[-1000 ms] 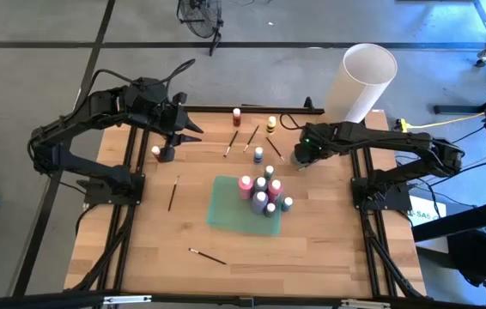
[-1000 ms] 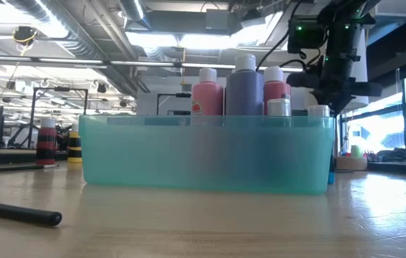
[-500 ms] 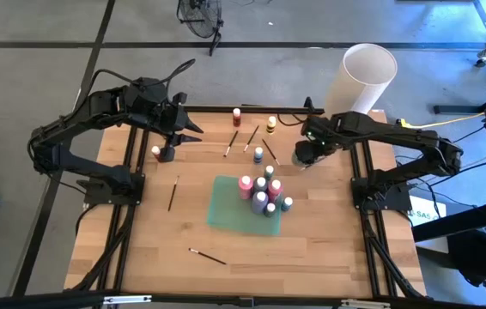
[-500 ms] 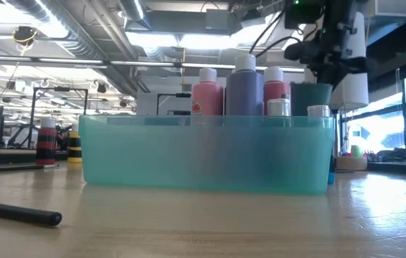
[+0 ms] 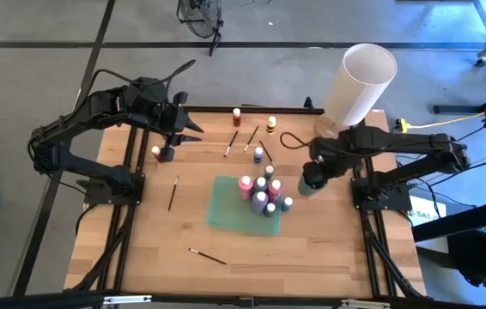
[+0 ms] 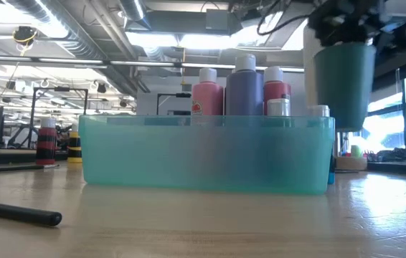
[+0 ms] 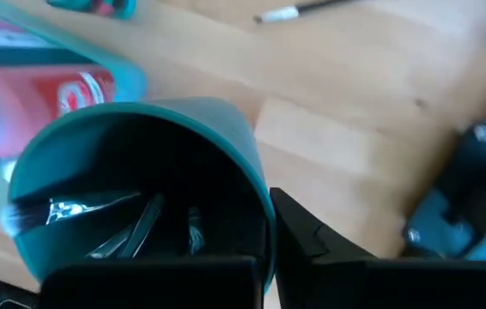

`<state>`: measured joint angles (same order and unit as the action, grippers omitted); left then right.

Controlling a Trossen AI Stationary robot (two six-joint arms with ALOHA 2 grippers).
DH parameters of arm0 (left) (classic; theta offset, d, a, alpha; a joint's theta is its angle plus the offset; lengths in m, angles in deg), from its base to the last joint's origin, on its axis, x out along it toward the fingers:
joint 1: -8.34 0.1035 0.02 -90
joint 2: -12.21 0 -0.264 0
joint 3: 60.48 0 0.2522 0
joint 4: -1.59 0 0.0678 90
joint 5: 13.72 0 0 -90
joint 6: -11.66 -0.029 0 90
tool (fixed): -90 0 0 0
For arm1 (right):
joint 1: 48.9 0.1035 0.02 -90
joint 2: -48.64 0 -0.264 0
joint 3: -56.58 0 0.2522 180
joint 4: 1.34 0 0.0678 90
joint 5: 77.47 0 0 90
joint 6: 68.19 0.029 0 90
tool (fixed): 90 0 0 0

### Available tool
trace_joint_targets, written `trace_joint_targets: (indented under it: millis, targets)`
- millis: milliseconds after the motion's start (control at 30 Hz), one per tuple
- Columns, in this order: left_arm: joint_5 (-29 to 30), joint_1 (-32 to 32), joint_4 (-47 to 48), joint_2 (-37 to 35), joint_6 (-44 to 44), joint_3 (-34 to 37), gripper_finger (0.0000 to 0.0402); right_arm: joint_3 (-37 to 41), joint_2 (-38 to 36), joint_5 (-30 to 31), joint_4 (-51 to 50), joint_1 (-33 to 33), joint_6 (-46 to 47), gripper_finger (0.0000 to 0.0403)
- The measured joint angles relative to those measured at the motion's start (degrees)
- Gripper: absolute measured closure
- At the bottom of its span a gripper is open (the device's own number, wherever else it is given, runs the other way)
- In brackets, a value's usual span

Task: Pick & Place Paint Supplies
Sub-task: Move the green cup to the middle right of the table

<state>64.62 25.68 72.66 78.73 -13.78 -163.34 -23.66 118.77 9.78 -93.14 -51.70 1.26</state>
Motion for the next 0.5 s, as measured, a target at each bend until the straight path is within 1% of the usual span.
trace_joint_targets:
  millis: [100,200,367,500]
  targets:
    - [0.00,0.02,-0.76,0.00,-1.36,0.00,0.0304,0.01,-1.02,1.21,-3.64,3.66,5.08,0.0399]
    - [0.00,0.01,-1.82,0.00,-2.63,0.00,0.0304,0.71,-1.18,2.79,-4.80,6.93,9.42,0.0399]
    - [0.00,0.00,-3.79,0.00,-4.33,0.00,0.0304,2.53,-1.18,4.90,-0.25,10.91,14.18,0.0399]
    - [0.00,0.00,-3.89,0.02,-5.20,0.00,0.0304,4.67,-1.18,5.52,0.58,14.03,18.44,0.0399]
